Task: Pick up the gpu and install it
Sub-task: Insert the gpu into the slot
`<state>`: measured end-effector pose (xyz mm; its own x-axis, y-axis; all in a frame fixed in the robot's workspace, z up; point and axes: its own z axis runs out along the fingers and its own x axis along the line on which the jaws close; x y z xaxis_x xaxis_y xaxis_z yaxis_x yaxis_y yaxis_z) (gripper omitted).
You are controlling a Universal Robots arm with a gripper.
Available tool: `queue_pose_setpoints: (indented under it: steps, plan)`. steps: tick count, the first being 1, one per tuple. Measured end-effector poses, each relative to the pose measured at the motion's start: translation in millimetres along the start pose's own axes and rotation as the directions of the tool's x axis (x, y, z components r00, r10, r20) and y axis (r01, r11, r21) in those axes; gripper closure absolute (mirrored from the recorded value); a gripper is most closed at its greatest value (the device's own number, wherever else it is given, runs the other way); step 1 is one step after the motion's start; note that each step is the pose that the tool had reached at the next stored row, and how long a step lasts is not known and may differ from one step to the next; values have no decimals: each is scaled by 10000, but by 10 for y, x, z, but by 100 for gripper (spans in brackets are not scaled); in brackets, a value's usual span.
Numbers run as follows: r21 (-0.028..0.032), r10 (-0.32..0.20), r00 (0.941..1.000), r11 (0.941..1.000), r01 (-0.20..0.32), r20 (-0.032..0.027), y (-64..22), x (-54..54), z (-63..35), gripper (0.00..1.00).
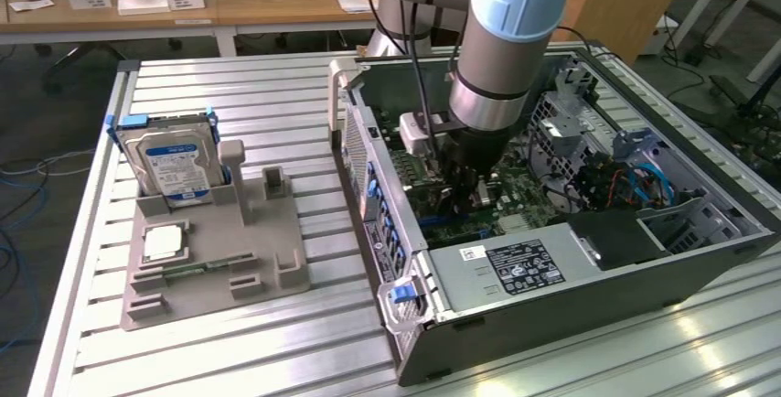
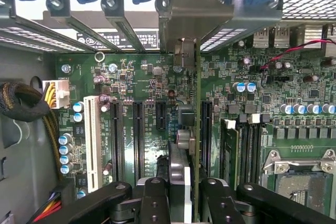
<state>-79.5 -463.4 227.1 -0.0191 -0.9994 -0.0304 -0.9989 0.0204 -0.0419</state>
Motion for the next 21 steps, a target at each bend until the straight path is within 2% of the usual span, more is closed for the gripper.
queue_pose_setpoints:
  steps: [9,21]
  plan:
    - [36,0,10000,10000,0,5,1,-9,6,72]
    - [37,0,10000,10000,0,3,2,-11,35,72]
